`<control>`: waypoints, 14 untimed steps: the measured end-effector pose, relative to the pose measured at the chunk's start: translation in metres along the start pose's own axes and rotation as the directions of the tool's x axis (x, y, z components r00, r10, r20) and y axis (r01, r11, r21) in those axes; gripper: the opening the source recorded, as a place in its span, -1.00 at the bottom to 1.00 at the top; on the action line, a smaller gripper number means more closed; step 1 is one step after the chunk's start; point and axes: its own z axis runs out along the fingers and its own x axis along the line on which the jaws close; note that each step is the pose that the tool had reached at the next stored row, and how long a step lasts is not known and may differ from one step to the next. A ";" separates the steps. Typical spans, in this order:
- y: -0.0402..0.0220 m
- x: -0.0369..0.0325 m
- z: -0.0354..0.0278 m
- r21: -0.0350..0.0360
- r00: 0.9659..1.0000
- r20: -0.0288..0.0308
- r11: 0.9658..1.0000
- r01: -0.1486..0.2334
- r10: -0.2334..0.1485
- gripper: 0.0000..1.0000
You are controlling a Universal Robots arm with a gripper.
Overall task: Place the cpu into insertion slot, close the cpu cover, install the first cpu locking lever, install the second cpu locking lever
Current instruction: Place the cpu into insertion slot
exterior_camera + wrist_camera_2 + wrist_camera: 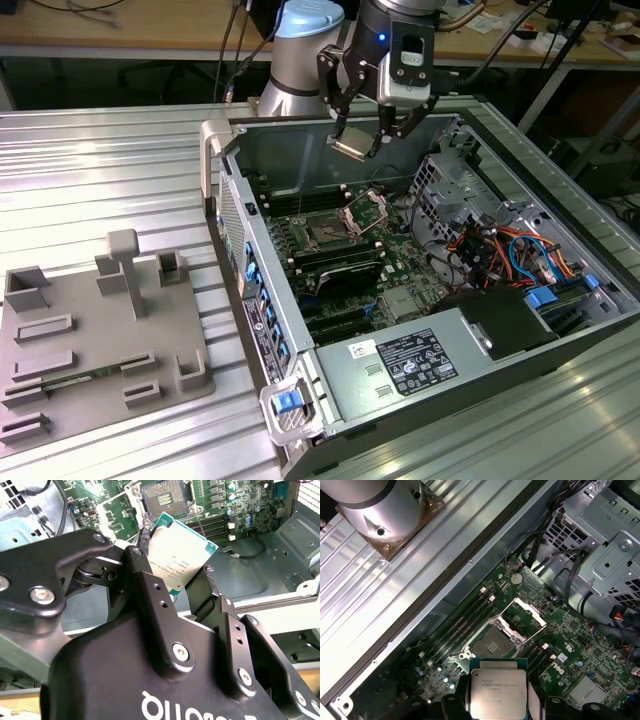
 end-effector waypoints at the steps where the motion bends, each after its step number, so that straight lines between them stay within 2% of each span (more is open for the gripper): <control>1: -0.0002 0.0002 0.0000 0.000 1.000 0.000 1.000 -0.003 0.003 0.09; 14: -0.0023 0.0022 -0.0001 -0.001 0.999 0.005 0.999 -0.053 0.053 0.09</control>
